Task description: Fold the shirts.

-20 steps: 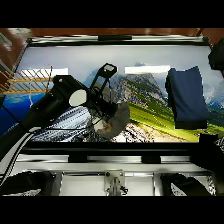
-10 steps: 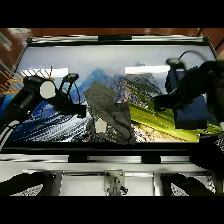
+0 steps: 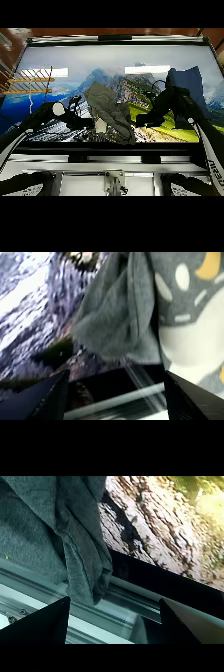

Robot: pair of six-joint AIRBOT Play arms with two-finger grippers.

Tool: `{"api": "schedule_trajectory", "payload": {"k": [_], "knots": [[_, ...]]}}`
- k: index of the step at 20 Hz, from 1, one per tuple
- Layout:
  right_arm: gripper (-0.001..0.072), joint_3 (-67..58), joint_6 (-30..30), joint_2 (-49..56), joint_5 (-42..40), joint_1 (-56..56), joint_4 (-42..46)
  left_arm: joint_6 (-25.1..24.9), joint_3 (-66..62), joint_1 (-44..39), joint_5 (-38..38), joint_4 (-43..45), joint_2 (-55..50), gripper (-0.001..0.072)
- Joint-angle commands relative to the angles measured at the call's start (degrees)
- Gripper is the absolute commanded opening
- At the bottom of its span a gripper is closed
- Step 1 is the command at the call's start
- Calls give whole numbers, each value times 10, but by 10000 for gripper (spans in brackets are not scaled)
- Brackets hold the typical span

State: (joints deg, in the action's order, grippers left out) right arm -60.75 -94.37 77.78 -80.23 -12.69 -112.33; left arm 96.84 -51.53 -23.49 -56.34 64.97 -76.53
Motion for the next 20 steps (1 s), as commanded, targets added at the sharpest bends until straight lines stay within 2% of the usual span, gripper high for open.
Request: {"api": "schedule_trajectory", "payload": {"k": [1,2,4,6,8,9,10,11,13,16,18,20], "knots": [[667,9,-8,30,3,-10,-31,-17,10,1,70,-33,-32,711],[667,9,-9,34,6,-19,-31,-17,10,1,84,-33,-34,655],[667,13,-9,43,20,-42,-31,-17,9,1,103,-33,-34,473],[666,13,-9,60,41,-66,-28,-38,9,1,104,-33,-33,402],[652,12,-8,78,52,-89,-28,-73,9,1,103,-33,-33,91],[507,12,-8,81,53,-96,-26,-86,9,2,102,-33,-33,36],[256,12,-7,80,53,-101,-15,-102,3,3,93,-33,-32,35],[65,10,1,75,48,-102,-1,-118,-6,6,79,-30,-32,35],[68,-3,7,56,25,-97,38,-151,-44,12,33,-12,-26,33],[68,-72,7,-5,-11,-88,152,-153,-140,18,-30,83,16,34],[68,-153,7,-64,-5,-84,223,-154,-224,21,-36,103,65,34],[67,-237,-4,-121,41,-85,239,-152,-330,24,-22,103,113,34]]}}
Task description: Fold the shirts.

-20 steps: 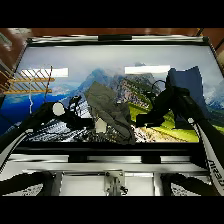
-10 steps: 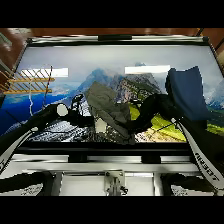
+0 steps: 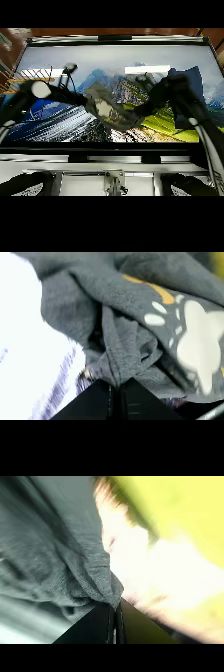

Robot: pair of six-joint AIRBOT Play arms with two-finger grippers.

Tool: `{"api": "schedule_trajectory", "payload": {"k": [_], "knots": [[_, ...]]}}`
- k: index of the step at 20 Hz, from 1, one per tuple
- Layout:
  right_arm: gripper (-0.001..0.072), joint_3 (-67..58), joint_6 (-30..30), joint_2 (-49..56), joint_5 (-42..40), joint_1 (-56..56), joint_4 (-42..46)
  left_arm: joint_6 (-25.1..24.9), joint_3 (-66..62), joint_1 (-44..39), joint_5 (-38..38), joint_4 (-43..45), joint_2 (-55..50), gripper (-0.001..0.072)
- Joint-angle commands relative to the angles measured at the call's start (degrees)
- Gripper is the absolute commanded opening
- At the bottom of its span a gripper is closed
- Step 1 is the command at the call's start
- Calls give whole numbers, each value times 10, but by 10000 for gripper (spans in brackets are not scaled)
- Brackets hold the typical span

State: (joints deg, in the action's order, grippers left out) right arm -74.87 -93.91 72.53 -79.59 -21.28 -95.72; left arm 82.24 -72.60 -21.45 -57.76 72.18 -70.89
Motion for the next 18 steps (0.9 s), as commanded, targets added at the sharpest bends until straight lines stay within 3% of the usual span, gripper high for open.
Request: {"api": "schedule_trajectory", "payload": {"k": [1,4,7,10,15,18], "knots": [[67,-132,-9,-96,72,1,67,-6,-173,4,4,30,75,34],[67,-205,8,-180,217,1,37,5,-317,4,34,29,114,34],[67,-223,38,-238,299,1,8,59,-367,3,33,13,137,34],[67,-223,43,-254,230,1,-24,59,-367,3,18,14,136,34],[67,-219,49,-195,-46,1,-16,54,-341,4,-9,16,80,35],[67,-202,48,-155,1,1,2,54,-329,5,-8,16,24,34]]}}
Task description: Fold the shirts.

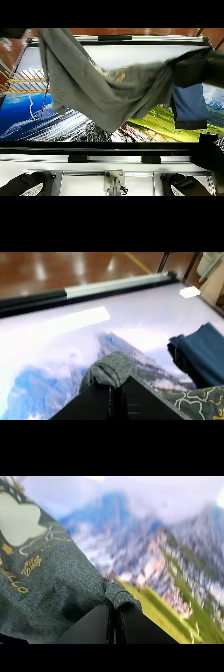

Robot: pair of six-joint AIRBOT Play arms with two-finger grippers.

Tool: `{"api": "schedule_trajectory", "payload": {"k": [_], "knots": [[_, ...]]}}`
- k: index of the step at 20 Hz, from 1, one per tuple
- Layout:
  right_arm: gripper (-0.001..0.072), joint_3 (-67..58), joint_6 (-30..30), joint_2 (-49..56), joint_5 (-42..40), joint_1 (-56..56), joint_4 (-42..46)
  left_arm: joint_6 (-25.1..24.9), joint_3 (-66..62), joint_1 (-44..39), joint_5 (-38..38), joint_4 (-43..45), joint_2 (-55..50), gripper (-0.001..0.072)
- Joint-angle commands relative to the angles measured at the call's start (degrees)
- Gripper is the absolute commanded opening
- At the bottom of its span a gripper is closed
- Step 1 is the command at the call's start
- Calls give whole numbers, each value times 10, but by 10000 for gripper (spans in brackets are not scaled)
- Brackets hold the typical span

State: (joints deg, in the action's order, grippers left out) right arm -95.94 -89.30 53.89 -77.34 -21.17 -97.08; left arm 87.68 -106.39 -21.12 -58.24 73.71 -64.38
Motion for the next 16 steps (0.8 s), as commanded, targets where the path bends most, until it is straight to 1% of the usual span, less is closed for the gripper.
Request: {"api": "schedule_trajectory", "payload": {"k": [1,4,5,6,7,8,10,11,12,13,14,15,16], "knots": [[68,8,1,46,27,0,23,2,8,5,26,-5,-59,34],[67,8,2,72,240,0,57,3,5,25,150,-76,-72,33],[67,8,2,72,299,0,66,3,-8,38,170,-95,-71,33],[67,3,6,70,325,0,69,2,-24,54,167,-105,-71,33],[68,-2,16,68,317,0,68,2,-42,72,139,-106,-71,33],[67,-3,31,65,285,0,63,2,-55,90,91,-106,-70,34],[67,1,56,69,148,0,20,-2,-56,126,-48,-96,-74,34],[67,20,63,71,78,-2,-16,-2,-52,136,-113,-72,-82,34],[67,60,80,71,25,-12,-50,-2,-40,143,-167,-36,-93,34],[67,116,104,69,4,-36,-66,-2,-21,147,-197,-4,-103,34],[67,176,119,69,11,-68,-63,-2,6,150,-210,20,-113,34],[67,236,136,69,38,-102,-57,-2,34,151,-209,30,-122,34],[68,296,159,69,90,-134,-56,-7,59,155,-205,32,-132,34]]}}
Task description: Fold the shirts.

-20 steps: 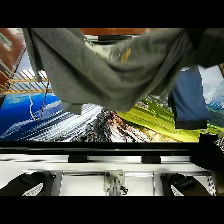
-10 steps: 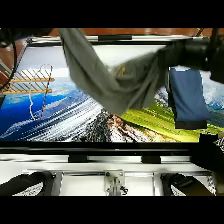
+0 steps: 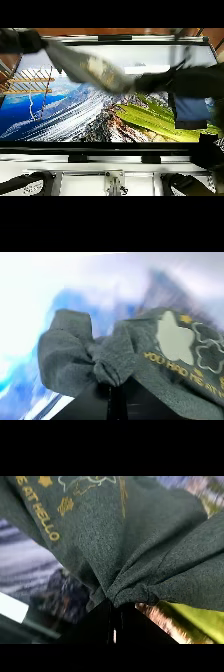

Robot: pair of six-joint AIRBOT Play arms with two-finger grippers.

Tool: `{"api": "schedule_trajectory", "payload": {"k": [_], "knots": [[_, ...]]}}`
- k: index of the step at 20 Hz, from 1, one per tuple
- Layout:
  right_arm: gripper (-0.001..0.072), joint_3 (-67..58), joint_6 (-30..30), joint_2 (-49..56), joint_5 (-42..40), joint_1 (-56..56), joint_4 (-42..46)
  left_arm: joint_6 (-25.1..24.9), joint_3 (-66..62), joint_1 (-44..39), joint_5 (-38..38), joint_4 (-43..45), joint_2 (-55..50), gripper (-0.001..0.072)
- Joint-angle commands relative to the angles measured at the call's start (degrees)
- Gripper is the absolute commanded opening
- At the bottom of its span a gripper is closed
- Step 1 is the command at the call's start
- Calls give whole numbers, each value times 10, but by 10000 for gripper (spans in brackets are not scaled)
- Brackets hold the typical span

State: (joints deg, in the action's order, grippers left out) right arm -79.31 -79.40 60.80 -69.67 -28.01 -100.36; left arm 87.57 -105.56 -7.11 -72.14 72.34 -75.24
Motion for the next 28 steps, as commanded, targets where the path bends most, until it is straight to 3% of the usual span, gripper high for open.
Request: {"api": "schedule_trajectory", "payload": {"k": [1,3,5,6,7,8,9,10,11,15,16,17,20,24,28], "knots": [[68,180,83,1,72,-92,-23,-10,71,14,-62,46,-36,34],[68,238,122,9,157,-119,-24,-9,91,14,-47,43,-63,34],[90,247,128,31,170,-121,-24,-8,94,14,-44,21,-93,35],[166,247,128,38,175,-117,-24,-7,95,14,-44,7,-108,35],[387,246,126,40,182,-112,-25,-6,95,14,-45,-6,-119,39],[503,245,118,37,189,-105,-24,2,95,14,-45,-10,-129,103],[505,240,102,32,186,-93,-24,6,94,14,-46,-9,-134,283],[505,231,88,25,177,-78,-24,6,94,16,-52,-7,-135,523],[506,219,76,16,159,-54,-24,6,93,19,-60,-5,-133,644],[510,184,15,-19,52,70,-25,5,80,37,-165,-2,-111,632],[604,184,0,-21,14,94,-24,1,102,35,-188,1,-93,600],[631,187,-23,-19,-25,111,-24,1,143,31,-186,1,-67,600],[631,231,-45,-19,-51,118,-48,9,362,22,-107,-19,44,602],[631,303,-51,-19,20,118,-101,12,616,6,45,-136,152,600],[631,318,-51,-17,30,118,-107,27,699,-23,150,-169,137,600]]}}
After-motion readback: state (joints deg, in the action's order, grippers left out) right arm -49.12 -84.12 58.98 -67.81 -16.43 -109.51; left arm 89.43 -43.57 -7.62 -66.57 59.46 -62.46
